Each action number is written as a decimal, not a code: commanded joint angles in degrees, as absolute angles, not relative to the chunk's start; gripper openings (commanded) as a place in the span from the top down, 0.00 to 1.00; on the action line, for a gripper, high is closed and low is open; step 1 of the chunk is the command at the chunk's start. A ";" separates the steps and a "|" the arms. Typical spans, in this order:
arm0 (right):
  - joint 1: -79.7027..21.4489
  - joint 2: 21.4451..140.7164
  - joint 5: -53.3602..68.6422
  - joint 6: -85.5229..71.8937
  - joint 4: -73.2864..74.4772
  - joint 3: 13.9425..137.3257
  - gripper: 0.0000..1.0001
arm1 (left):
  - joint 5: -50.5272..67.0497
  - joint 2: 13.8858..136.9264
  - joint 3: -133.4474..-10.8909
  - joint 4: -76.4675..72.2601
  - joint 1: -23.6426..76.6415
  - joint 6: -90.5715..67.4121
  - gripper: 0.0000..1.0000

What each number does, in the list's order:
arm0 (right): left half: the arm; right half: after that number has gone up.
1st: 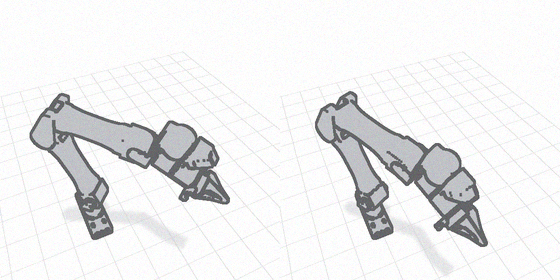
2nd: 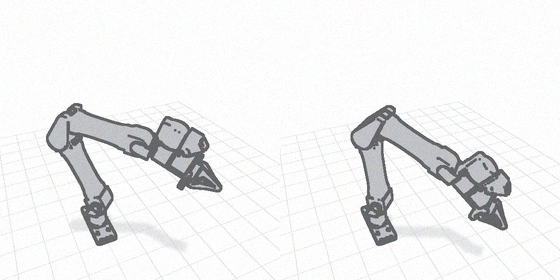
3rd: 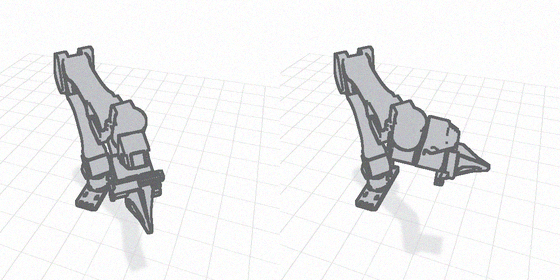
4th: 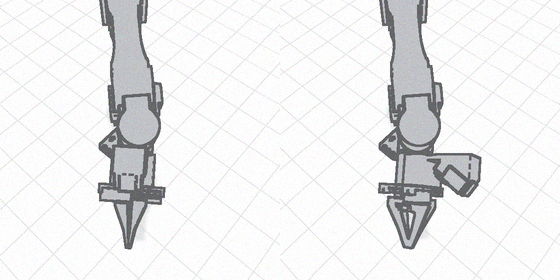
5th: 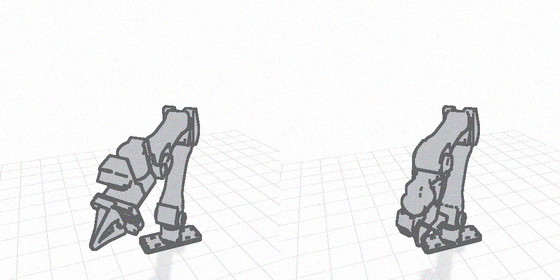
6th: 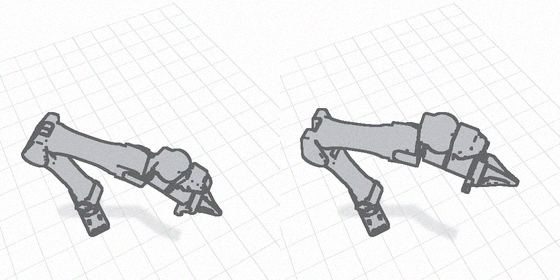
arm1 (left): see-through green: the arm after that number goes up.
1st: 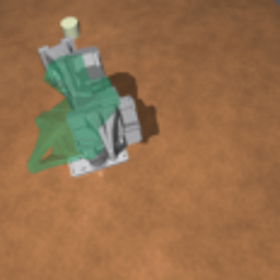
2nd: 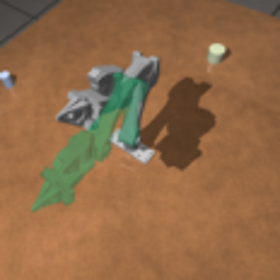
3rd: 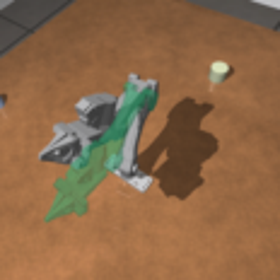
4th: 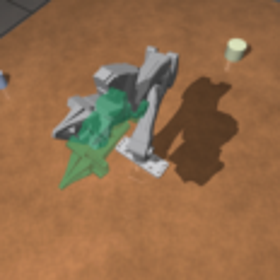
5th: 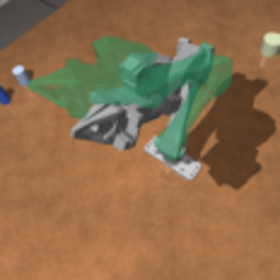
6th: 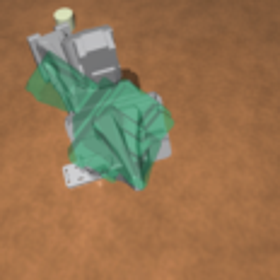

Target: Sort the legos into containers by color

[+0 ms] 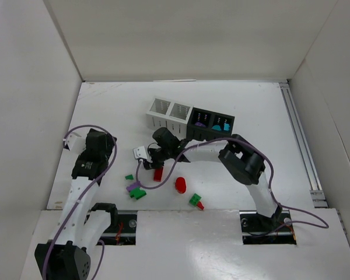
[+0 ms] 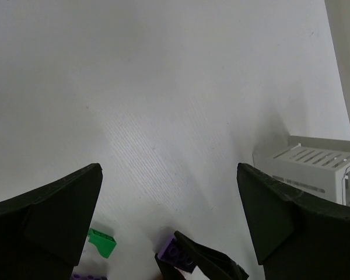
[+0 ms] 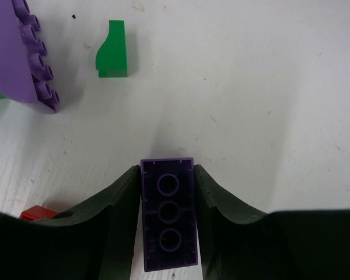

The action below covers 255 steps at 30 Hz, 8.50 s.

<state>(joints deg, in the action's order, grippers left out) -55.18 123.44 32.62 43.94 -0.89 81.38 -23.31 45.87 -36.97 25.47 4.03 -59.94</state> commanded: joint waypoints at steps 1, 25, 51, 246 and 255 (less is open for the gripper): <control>-54.05 120.07 34.98 44.65 0.97 83.06 0.76 | -20.49 44.21 -37.18 24.08 3.87 -56.87 0.01; -26.46 93.08 36.56 40.17 -0.26 70.66 0.78 | 3.87 50.00 -32.78 23.38 5.19 -47.72 0.01; -22.59 90.70 33.49 38.06 -2.46 65.21 0.20 | 3.16 45.00 -24.96 34.72 15.03 -65.48 0.01; -9.14 59.41 43.81 35.85 19.17 44.56 0.75 | -7.13 91.86 -74.98 -12.65 46.67 -21.71 0.26; -24.94 71.09 33.25 36.23 16.27 45.79 0.74 | -3.08 71.73 -54.60 -13.63 46.67 -22.49 0.22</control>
<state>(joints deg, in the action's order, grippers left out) -19.64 69.10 37.98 37.17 20.56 44.47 -5.10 75.88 -59.13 -12.32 46.63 -21.80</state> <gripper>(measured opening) 0.434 0.779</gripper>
